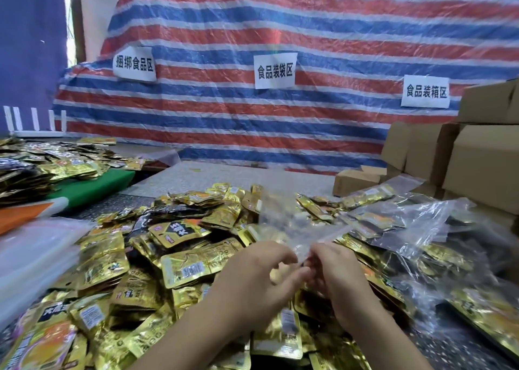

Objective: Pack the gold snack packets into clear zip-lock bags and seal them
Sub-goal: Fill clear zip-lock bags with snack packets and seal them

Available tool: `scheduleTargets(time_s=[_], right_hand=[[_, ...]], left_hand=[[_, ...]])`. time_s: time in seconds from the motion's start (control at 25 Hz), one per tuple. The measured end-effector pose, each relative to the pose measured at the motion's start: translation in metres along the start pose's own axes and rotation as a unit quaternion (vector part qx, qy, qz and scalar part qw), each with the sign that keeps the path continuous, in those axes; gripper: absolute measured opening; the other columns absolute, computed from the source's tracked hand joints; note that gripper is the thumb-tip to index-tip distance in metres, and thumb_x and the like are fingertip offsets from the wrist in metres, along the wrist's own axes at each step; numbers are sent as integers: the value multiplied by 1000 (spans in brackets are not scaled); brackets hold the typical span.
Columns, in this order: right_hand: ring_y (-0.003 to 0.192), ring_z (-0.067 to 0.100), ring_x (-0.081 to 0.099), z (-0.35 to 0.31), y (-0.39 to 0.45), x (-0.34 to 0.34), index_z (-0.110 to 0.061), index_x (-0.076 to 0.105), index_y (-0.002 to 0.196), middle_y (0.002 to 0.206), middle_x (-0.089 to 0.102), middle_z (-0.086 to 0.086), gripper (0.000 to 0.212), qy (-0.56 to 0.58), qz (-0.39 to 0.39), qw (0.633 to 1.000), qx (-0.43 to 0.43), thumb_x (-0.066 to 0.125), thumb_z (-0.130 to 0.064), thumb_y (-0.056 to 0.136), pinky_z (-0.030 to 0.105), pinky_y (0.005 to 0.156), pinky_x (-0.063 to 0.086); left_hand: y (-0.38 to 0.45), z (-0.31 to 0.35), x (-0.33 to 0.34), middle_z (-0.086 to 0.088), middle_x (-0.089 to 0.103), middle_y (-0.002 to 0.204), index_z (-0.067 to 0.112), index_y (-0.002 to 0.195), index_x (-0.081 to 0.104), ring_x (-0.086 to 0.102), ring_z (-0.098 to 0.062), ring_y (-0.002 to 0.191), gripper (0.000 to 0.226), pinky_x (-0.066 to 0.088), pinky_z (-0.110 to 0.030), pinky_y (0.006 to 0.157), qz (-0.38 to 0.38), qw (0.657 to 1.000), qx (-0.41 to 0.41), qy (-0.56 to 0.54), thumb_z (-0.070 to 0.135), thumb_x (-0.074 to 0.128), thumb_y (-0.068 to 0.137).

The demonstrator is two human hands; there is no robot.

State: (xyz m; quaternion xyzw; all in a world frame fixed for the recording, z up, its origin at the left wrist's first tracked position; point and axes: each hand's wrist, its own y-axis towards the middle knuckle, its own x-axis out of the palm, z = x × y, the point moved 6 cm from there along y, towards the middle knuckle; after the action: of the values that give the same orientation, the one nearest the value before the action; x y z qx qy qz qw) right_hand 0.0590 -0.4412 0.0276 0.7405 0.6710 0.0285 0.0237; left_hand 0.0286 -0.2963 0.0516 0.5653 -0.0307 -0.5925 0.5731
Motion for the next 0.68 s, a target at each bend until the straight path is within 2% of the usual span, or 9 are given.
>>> scheduleTargets(time_s=[0.08, 0.16, 0.24, 0.36, 0.52, 0.68], right_hand=[[52, 13, 51, -5, -2, 6, -8, 57, 66, 55, 53, 6, 34, -86, -29, 994, -62, 52, -12, 99, 28, 50, 44], [62, 17, 53, -10, -7, 17, -6, 63, 73, 67, 60, 17, 31, -145, -70, 980, -114, 54, -17, 100, 34, 60, 44], [60, 9, 54, -15, -12, 23, -13, 70, 76, 66, 65, 7, 31, -148, -108, 973, -140, 53, -19, 101, 23, 56, 43], [53, 2, 52, -19, -17, 27, -21, 72, 69, 60, 64, -6, 40, -106, -144, 975, -128, 51, -17, 102, 15, 50, 40], [58, 6, 57, -17, -17, 25, -14, 67, 73, 63, 66, -3, 35, -146, -144, 972, -117, 50, -17, 103, 18, 53, 43], [57, 5, 55, -22, -18, 23, -24, 68, 62, 60, 64, -4, 43, -196, -130, 960, -149, 52, -20, 102, 21, 55, 42]], left_hand=[[2, 2, 3, 14, 60, 84, 28, 90, 62, 56, -4, 81, 36, 47, -28, 73, -9, 1000, -17, -19, 57, 41, 93], [6, 4, 0, 13, 54, 79, 26, 84, 54, 52, -5, 76, 25, 44, -25, 67, 14, 999, -21, -38, 46, 44, 94], [7, 3, -2, 13, 50, 77, 27, 82, 47, 48, -5, 73, 17, 37, -21, 63, 11, 999, -13, -41, 38, 46, 95], [4, -4, -1, 11, 47, 78, 28, 82, 41, 46, -8, 73, 14, 37, -24, 62, -28, 999, -8, -27, 34, 47, 93], [2, -4, 3, 11, 44, 79, 28, 84, 37, 44, -11, 71, 15, 40, -32, 64, -55, 998, 6, 11, 36, 45, 93], [2, -5, 5, 8, 46, 81, 28, 85, 36, 46, -12, 70, 17, 41, -32, 64, -66, 997, -2, 37, 33, 43, 100]])
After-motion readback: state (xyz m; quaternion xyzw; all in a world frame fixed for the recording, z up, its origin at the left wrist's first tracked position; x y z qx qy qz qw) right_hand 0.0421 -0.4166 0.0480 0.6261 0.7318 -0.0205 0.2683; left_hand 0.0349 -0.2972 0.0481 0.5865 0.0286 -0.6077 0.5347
